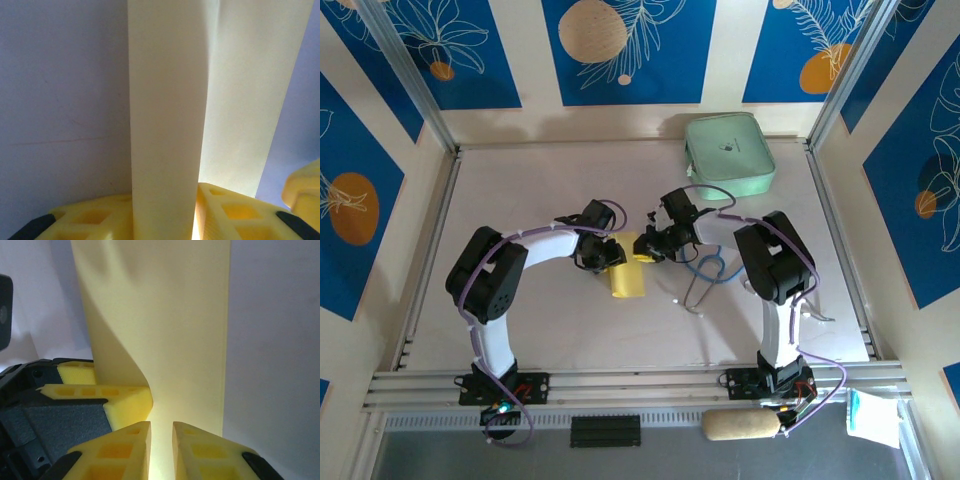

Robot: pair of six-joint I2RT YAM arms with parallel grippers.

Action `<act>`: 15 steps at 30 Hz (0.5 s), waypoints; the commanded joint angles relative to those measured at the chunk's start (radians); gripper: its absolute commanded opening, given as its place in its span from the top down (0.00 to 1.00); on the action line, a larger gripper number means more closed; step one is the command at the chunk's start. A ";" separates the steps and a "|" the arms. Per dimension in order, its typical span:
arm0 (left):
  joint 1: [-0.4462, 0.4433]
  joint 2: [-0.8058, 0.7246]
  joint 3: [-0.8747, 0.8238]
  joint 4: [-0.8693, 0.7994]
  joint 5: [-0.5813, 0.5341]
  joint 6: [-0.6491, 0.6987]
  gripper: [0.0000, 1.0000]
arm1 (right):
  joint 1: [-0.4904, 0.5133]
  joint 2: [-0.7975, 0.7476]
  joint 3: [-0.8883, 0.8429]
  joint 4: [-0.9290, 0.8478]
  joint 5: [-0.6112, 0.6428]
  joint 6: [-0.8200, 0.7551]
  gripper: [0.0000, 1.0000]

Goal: Fold a paper plane with a square sheet of paper (pick it up from the middle)
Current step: Hold the square sheet of paper at the center of the table.

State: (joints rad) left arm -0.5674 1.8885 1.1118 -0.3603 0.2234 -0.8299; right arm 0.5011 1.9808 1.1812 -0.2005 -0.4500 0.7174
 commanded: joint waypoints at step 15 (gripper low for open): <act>-0.008 0.127 -0.074 -0.091 -0.088 0.001 0.63 | 0.006 0.111 0.034 -0.134 0.049 -0.100 0.88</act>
State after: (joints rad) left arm -0.5671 1.8931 1.1118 -0.3607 0.2234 -0.8299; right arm 0.5068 2.0491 1.2118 -0.2516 -0.4446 0.6537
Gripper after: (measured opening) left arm 0.375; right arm 0.120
